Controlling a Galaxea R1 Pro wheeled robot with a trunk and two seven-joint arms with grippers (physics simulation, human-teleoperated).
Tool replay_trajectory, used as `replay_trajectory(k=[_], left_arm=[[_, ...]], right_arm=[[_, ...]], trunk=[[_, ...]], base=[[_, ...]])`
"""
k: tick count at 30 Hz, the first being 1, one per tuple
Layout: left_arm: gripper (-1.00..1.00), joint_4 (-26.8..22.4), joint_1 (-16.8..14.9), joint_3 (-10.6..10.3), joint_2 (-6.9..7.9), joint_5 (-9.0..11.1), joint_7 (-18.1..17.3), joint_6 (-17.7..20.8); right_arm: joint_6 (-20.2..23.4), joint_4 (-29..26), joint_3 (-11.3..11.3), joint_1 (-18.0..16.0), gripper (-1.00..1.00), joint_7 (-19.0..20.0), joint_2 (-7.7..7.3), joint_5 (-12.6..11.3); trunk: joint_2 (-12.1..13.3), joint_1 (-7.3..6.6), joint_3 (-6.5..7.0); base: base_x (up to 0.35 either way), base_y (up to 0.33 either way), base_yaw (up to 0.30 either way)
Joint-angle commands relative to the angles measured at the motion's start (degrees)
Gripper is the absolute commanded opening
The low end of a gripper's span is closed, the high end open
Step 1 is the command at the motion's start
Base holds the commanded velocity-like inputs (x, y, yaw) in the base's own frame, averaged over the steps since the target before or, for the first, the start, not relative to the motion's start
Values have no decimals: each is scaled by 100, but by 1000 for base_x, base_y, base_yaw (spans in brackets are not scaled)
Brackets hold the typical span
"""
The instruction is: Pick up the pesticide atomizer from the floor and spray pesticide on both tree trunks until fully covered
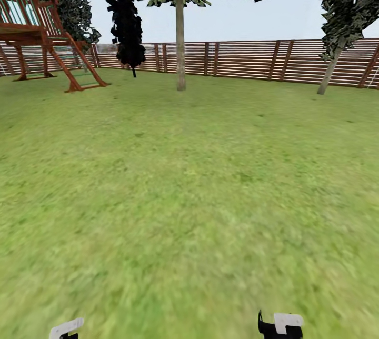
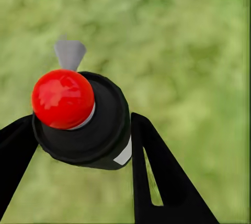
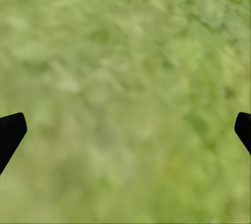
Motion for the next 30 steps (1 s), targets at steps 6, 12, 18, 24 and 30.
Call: replay_trajectory(k=[6,12,18,24,30], left_arm=[[-100,-2,-2,-48,1,25,22,-12],[-100,-2,0,-48,1,25,21,-12],[-100,-2,-1,-48,1,25,23,-12],[-100,-2,0,-48,1,25,21,-12],[-100,-2,-1,-48,1,25,22,-12]], right_arm=[[-8,5,-25,-4,100,-34,-1,61],[-8,5,-29,-4,100,-37,-1,61],[-8,5,-25,-4,100,-33,-1,61],[-8,5,-26,-4,100,-34,1,61],[-8,5,-27,-4,100,-33,-1,61]], trunk=[[-2,3,-5],[-2,3,-5],[-2,3,-5],[-2,3,-5],[-2,3,-5]], base=[[338,0,0],[339,0,0],[338,0,0],[338,0,0],[339,0,0]])
